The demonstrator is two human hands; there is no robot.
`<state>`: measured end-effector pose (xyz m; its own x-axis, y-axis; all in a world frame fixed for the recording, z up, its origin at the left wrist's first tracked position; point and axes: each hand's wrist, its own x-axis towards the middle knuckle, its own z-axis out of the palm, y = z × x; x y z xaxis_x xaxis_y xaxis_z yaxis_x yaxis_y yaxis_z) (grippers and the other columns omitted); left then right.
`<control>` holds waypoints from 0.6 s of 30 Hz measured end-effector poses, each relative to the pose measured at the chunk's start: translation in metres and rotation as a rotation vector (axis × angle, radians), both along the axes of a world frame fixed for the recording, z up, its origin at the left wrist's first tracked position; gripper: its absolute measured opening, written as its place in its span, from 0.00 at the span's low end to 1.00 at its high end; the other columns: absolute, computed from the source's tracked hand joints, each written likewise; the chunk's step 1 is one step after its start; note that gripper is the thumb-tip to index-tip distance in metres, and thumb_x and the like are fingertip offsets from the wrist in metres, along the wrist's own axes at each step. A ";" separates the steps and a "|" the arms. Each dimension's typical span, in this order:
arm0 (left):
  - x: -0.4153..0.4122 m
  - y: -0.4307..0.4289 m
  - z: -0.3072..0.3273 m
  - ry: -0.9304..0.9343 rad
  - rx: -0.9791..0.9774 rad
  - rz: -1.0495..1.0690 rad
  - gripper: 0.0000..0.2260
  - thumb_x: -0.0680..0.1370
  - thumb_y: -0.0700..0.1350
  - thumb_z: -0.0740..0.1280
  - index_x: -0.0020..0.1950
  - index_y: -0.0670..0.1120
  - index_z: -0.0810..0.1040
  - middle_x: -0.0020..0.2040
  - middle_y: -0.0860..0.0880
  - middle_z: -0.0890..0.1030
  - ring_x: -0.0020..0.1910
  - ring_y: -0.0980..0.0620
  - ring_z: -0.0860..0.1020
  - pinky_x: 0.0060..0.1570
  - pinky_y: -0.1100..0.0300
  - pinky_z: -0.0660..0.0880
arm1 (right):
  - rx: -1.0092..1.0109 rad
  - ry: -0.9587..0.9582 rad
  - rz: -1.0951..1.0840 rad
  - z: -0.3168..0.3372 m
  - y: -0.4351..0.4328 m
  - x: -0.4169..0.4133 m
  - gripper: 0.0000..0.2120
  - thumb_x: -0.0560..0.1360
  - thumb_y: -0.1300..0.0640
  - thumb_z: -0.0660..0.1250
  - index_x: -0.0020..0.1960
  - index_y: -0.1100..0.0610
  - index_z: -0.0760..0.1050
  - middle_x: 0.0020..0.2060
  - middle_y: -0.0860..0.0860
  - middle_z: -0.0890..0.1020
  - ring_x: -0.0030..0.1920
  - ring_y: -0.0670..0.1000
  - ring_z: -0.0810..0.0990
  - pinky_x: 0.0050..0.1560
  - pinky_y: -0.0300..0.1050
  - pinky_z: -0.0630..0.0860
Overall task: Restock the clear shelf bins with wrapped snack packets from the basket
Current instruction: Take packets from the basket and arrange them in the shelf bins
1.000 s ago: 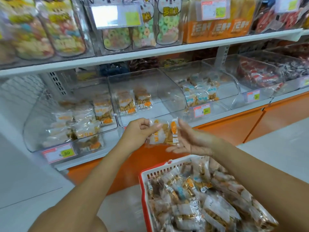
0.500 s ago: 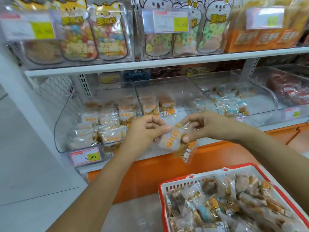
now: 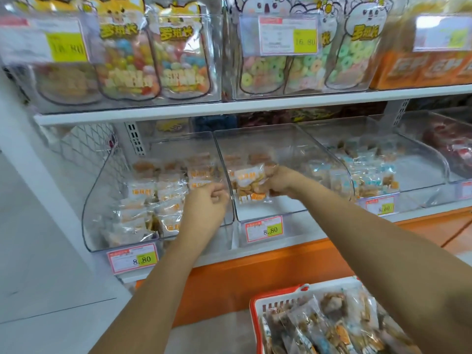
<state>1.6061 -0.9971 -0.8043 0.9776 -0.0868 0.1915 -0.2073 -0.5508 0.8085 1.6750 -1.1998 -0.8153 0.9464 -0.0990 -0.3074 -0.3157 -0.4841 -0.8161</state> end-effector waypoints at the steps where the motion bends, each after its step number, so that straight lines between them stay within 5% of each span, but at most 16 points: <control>1: 0.001 0.001 -0.001 -0.010 0.006 -0.009 0.14 0.80 0.40 0.62 0.64 0.44 0.77 0.58 0.48 0.81 0.49 0.58 0.76 0.47 0.74 0.68 | -0.027 0.002 -0.009 -0.007 0.004 0.008 0.12 0.71 0.67 0.72 0.54 0.62 0.76 0.46 0.57 0.78 0.47 0.52 0.76 0.53 0.48 0.78; 3: 0.004 0.003 -0.003 -0.014 0.008 -0.020 0.14 0.80 0.39 0.61 0.64 0.45 0.78 0.57 0.48 0.82 0.51 0.57 0.78 0.46 0.76 0.68 | -0.042 -0.014 -0.046 -0.020 0.010 0.022 0.12 0.72 0.66 0.72 0.53 0.60 0.74 0.47 0.57 0.76 0.48 0.53 0.76 0.57 0.49 0.77; 6: 0.003 0.001 -0.006 0.003 0.035 -0.029 0.16 0.79 0.36 0.60 0.65 0.44 0.77 0.59 0.49 0.81 0.53 0.56 0.78 0.50 0.73 0.70 | -0.252 -0.069 -0.008 -0.030 0.016 0.035 0.11 0.72 0.55 0.74 0.39 0.57 0.73 0.39 0.56 0.77 0.44 0.54 0.77 0.54 0.51 0.78; 8: 0.002 0.000 -0.007 -0.013 0.080 -0.040 0.17 0.79 0.36 0.59 0.67 0.44 0.75 0.60 0.49 0.80 0.53 0.53 0.79 0.53 0.65 0.74 | -0.553 -0.075 0.067 -0.028 0.020 0.036 0.16 0.74 0.46 0.71 0.42 0.59 0.74 0.40 0.56 0.79 0.45 0.56 0.78 0.53 0.49 0.76; 10: 0.001 -0.001 -0.007 -0.029 0.120 -0.043 0.18 0.79 0.36 0.59 0.68 0.44 0.74 0.60 0.48 0.80 0.50 0.49 0.80 0.52 0.59 0.76 | -0.645 -0.079 0.063 -0.028 0.020 0.040 0.20 0.74 0.46 0.70 0.51 0.64 0.77 0.46 0.58 0.81 0.50 0.58 0.79 0.53 0.48 0.75; 14: -0.008 -0.002 -0.008 -0.076 0.210 -0.049 0.18 0.79 0.38 0.59 0.69 0.44 0.73 0.58 0.45 0.81 0.48 0.47 0.80 0.51 0.52 0.78 | -0.516 -0.041 -0.003 -0.029 0.020 0.040 0.20 0.72 0.49 0.74 0.52 0.65 0.78 0.46 0.57 0.84 0.48 0.55 0.83 0.55 0.49 0.79; 18: -0.031 -0.003 -0.013 -0.225 0.244 -0.032 0.19 0.80 0.43 0.60 0.71 0.44 0.69 0.64 0.44 0.77 0.60 0.47 0.76 0.61 0.50 0.74 | -0.307 -0.139 -0.078 -0.008 0.012 0.007 0.18 0.73 0.51 0.72 0.54 0.65 0.77 0.50 0.60 0.83 0.50 0.57 0.83 0.55 0.53 0.78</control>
